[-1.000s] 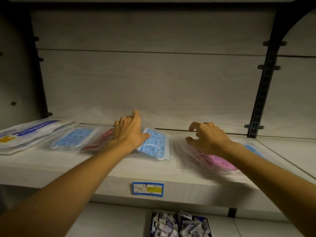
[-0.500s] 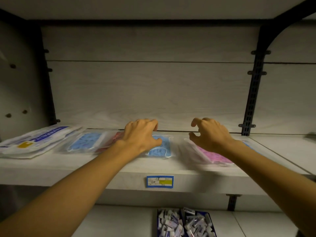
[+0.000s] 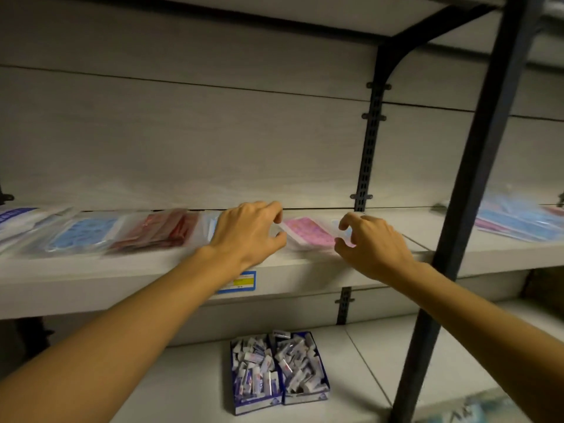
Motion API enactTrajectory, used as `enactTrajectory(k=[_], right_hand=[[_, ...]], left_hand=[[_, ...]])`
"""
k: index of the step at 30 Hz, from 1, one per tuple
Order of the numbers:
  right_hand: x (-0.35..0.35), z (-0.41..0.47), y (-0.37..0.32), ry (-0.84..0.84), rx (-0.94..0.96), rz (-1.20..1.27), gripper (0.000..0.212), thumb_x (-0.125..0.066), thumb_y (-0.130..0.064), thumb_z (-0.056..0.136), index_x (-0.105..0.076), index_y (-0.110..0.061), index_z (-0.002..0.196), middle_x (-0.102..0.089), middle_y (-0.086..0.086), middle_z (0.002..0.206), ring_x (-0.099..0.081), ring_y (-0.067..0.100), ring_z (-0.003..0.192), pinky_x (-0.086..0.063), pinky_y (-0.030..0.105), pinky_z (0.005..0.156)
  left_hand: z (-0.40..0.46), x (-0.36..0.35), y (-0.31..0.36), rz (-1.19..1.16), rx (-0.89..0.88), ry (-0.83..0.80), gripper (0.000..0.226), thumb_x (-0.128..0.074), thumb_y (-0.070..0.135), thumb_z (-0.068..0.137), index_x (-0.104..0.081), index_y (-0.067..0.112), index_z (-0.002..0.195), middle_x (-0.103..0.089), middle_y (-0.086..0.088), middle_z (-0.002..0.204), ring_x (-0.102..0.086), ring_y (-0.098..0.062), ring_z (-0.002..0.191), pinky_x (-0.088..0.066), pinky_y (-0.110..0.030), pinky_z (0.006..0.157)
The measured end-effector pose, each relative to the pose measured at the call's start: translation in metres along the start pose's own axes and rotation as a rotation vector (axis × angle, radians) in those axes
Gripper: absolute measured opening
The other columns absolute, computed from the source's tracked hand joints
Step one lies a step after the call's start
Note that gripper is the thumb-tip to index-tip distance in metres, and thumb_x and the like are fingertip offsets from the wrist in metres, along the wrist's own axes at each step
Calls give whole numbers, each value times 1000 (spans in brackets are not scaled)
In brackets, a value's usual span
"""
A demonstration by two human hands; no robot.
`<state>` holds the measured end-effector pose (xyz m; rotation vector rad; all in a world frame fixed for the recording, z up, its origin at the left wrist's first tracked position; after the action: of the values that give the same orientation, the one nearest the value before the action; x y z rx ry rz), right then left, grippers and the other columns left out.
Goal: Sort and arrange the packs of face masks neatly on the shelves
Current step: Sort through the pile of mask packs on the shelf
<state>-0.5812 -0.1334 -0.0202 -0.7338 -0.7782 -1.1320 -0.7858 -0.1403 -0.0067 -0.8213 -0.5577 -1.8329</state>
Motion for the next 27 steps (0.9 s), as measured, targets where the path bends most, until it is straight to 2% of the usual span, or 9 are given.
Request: enactTrajectory(k=[5,8,13,17,20,23,27], right_hand=[[16,-19,38,-51,-35,-7,35,-58,-39,91,-51,-24,121,-63,4,111,-59,17,86,-56,34,75],[29,-34,73,-104,-78,-9,34,-58,-41,91,-51,-28,122,-64,2,110,-61,16,85,-56,32,75],[66,-65,146,-125,-72,3,25,-57,-33,94,-55,-20,116,-67,5,102,-63,19,86,-57,34,78],[86,-86,211,-95,-90,-30,32,-58,-36,94,-55,-19,121,-66,5,103,-61,16,85,-50,24,72],[95,-99,257,-95,-104,-37,33,-59,-37,93,-56,-19,120,-67,4,98,-61,16,82,-54,29,73],[100,-111,298,-108,-107,-36,33,-60,-35,92,-56,-18,120,-63,-1,91,-62,17,82,-56,34,78],[106,-121,352,-116,-148,-4,31,-61,-34,92,-55,-19,119,-57,-4,89,-60,17,85,-53,31,78]], left_hand=[[9,-2,51,-41,-74,-47,27,-54,41,88,-52,23,108,-59,4,93,-57,-22,88,-41,-29,67],[16,-12,86,-39,-105,-49,26,-54,40,88,-52,24,107,-63,4,101,-53,-19,84,-34,-27,65],[28,-32,161,-80,-141,-72,24,-52,38,89,-52,24,109,-62,4,101,-53,-18,86,-40,-28,67],[40,-47,226,-120,-179,-69,23,-51,38,90,-53,23,108,-58,5,96,-55,-17,90,-39,-28,70],[49,-62,273,-134,-217,-66,23,-50,39,92,-52,20,106,-60,3,95,-56,-19,90,-46,-32,71],[56,-77,315,-135,-237,-53,25,-48,39,93,-52,20,110,-61,1,97,-56,-19,92,-46,-31,72],[67,-98,362,-117,-268,-79,26,-46,38,94,-52,20,112,-62,0,99,-56,-20,92,-43,-30,71]])
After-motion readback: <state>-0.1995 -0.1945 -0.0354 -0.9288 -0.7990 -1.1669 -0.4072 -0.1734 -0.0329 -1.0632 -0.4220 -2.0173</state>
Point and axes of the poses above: each hand's wrist, its own z-axis towards the middle knuckle, its own x-axis out of the back of the hand, y = z × x, the point moved 3 cm from there along z, towards the middle knuckle
